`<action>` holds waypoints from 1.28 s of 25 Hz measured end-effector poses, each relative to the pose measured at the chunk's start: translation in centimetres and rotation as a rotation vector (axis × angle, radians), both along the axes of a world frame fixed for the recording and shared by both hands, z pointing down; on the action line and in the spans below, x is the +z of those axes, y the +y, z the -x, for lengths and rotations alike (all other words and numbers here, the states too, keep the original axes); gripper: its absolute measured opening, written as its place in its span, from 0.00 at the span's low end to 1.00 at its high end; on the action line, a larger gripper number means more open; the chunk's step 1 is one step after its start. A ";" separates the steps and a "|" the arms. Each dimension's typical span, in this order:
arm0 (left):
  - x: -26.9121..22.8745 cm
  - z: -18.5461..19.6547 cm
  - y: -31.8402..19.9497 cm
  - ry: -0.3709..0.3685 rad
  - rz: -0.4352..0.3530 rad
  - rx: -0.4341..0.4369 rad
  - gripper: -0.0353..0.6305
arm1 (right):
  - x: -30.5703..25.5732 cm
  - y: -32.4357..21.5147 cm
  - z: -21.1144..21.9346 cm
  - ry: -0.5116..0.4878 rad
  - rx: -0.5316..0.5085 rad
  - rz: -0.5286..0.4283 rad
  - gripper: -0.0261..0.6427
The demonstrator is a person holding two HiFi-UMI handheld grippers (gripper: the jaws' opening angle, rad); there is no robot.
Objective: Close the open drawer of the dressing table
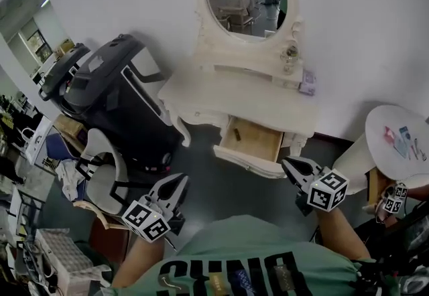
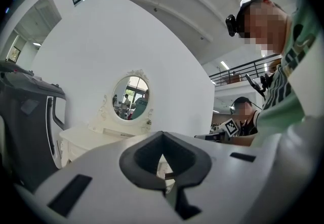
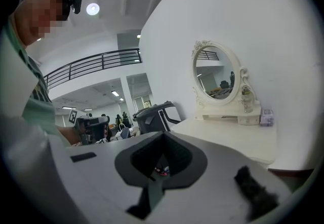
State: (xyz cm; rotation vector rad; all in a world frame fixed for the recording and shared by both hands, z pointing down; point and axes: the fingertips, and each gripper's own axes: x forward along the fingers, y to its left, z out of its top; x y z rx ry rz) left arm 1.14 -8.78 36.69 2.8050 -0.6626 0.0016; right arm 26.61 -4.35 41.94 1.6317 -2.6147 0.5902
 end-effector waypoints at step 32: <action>6.4 -6.2 -24.3 0.012 0.088 0.355 0.05 | 8.3 -14.8 1.3 0.114 0.207 0.285 0.05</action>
